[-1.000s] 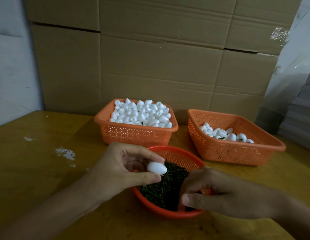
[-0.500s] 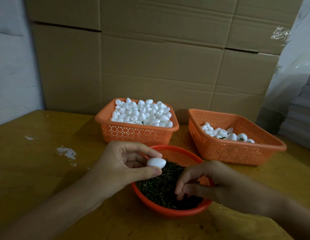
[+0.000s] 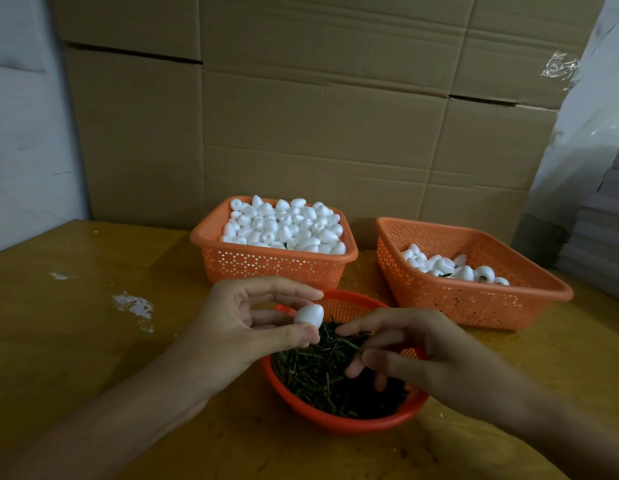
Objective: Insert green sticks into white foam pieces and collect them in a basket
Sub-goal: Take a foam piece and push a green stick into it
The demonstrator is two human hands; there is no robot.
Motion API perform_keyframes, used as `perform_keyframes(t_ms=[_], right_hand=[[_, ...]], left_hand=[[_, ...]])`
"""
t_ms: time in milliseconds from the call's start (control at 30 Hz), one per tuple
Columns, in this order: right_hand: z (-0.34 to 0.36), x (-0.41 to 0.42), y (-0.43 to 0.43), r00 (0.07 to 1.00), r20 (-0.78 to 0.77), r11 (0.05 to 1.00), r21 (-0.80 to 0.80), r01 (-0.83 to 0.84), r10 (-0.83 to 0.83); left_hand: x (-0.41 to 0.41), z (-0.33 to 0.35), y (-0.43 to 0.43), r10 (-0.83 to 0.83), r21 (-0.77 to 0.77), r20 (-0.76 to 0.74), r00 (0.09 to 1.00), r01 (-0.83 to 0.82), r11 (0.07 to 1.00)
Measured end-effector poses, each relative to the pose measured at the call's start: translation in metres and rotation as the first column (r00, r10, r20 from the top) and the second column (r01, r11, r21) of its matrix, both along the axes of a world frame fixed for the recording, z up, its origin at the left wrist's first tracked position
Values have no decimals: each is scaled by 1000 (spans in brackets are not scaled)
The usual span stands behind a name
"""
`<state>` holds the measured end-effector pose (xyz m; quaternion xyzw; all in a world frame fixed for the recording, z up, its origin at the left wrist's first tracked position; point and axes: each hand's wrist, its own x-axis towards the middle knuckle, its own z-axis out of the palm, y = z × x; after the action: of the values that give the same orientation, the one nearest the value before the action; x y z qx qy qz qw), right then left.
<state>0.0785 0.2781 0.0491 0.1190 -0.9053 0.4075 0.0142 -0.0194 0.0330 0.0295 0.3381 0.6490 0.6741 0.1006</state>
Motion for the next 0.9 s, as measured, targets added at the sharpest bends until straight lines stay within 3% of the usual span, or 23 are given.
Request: perform_keyframes(t_ms=[233, 500, 733, 900], right_hand=[[-2, -4, 6, 999, 42, 979, -203, 1, 8], [-4, -4, 6, 996, 80, 978, -208, -19, 37], [-4, 0, 2, 992, -127, 996, -87, 11, -22], [-3, 1, 4, 989, -131, 972, -231, 33, -65]], left_hand=[[-2, -2, 1, -43, 47, 33, 999, 41, 998], [-3, -2, 1, -75, 84, 76, 994, 69, 994], [-3, -3, 3, -93, 93, 34, 995, 89, 992], [-2, -4, 3, -104, 94, 31, 994, 101, 990]])
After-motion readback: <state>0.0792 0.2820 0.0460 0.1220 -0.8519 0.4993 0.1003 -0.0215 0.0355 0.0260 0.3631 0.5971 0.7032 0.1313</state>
